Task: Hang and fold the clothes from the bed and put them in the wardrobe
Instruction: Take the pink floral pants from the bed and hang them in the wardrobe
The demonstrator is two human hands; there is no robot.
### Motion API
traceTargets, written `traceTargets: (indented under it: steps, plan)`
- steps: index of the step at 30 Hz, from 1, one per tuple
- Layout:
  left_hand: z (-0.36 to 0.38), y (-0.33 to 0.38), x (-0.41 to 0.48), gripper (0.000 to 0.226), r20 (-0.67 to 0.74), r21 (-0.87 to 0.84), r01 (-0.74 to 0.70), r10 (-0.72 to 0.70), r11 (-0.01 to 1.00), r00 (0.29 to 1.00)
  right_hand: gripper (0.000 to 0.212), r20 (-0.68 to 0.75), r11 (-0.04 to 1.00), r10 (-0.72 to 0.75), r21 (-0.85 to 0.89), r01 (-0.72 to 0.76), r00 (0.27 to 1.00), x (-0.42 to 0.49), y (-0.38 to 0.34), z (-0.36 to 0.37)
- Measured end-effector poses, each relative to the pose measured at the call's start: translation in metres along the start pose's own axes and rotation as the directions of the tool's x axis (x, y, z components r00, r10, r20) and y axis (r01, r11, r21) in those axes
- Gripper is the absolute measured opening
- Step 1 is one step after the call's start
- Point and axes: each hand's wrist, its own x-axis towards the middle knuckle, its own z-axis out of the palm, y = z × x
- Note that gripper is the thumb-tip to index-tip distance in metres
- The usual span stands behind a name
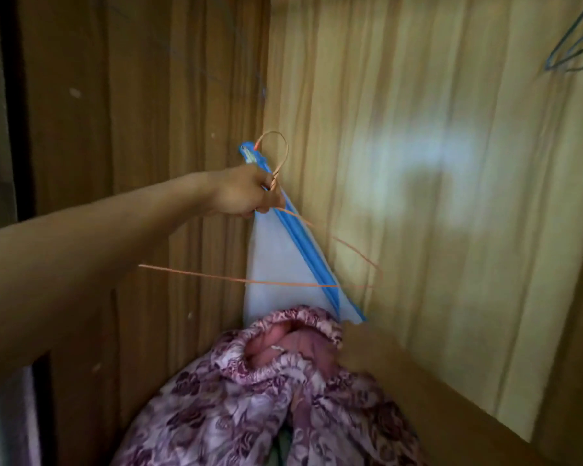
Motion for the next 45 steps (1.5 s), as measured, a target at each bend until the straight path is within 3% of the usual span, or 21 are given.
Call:
traceTargets:
  steps: [4,9,14,19,22,24,26,28,30,33,35,37,38,40,42,45]
  plan:
    - [0.028,-0.021,-0.017,0.013,0.131,0.119,-0.021,0.005,0.993,0.991,0.038,0.068,0.991,0.064,0.117,-0.072,0.996,0.0,0.011,0.023]
    - [0.054,-0.042,-0.015,0.02,0.182,0.106,-0.03,0.01,0.994,0.983,0.036,-0.153,0.892,0.193,0.439,-0.108,0.969,0.012,0.021,-0.015]
    - [0.092,-0.049,0.003,0.019,0.065,0.042,-0.087,0.084,0.995,0.994,0.009,-0.406,0.824,0.167,0.557,0.098,0.899,0.02,0.002,-0.069]
    - [0.126,-0.057,0.017,0.033,-0.155,-0.117,-0.127,0.108,0.985,0.982,0.024,-0.586,0.71,0.124,0.616,0.341,0.801,0.02,-0.007,-0.099]
    - [0.124,-0.07,0.021,0.032,-0.259,-0.186,-0.174,0.122,0.967,0.958,0.035,-0.609,0.758,0.028,0.53,0.381,0.792,0.014,0.003,-0.095]
    - [0.121,-0.077,0.023,0.032,-0.312,-0.246,-0.198,0.116,0.949,0.943,0.059,-0.556,0.905,-0.076,0.309,0.291,0.828,0.011,0.014,-0.086]
    - [0.123,-0.079,0.022,0.031,-0.326,-0.3,-0.214,0.111,0.93,0.939,0.075,-0.528,0.972,-0.121,0.109,0.209,0.841,0.011,0.018,-0.078]
    - [0.129,-0.077,0.018,0.031,-0.3,-0.325,-0.202,0.102,0.924,0.949,0.071,-0.54,0.981,-0.158,0.008,0.193,0.827,0.014,0.017,-0.074]
    - [0.131,-0.073,0.014,0.031,-0.288,-0.257,-0.195,0.118,0.947,0.951,0.056,-0.541,0.974,-0.212,-0.047,0.222,0.814,0.017,0.017,-0.074]
    - [0.133,-0.07,0.005,0.024,-0.381,0.116,-0.211,0.24,0.971,0.893,0.044,-0.57,0.971,-0.207,-0.02,0.239,0.795,0.018,0.025,-0.073]
    - [0.14,-0.07,-0.006,0.052,-0.401,0.394,-0.287,0.444,0.873,0.801,0.039,-0.575,0.97,-0.146,0.078,0.231,0.805,0.02,0.032,-0.076]
    - [0.152,-0.077,-0.021,0.055,-0.217,0.489,-0.497,0.652,0.717,0.726,0.034,-0.563,0.953,-0.101,0.183,0.243,0.82,0.023,0.039,-0.079]
    - [0.16,-0.084,-0.027,0.054,-0.086,0.484,-0.563,0.676,0.67,0.731,0.034,-0.562,0.943,-0.092,0.216,0.253,0.822,0.024,0.042,-0.081]
    - [0.172,-0.103,-0.032,0.061,0.11,0.499,-0.523,0.549,0.691,0.829,0.034,-0.562,0.934,-0.078,0.247,0.257,0.824,0.025,0.051,-0.085]
    - [0.175,-0.123,-0.033,0.067,0.163,0.55,-0.368,0.336,0.75,0.928,0.036,-0.564,0.933,-0.058,0.263,0.246,0.824,0.023,0.061,-0.087]
    - [0.167,-0.146,-0.031,0.055,0.189,0.638,-0.371,0.33,0.674,0.925,0.048,-0.565,0.947,-0.022,0.253,0.198,0.825,0.017,0.076,-0.089]
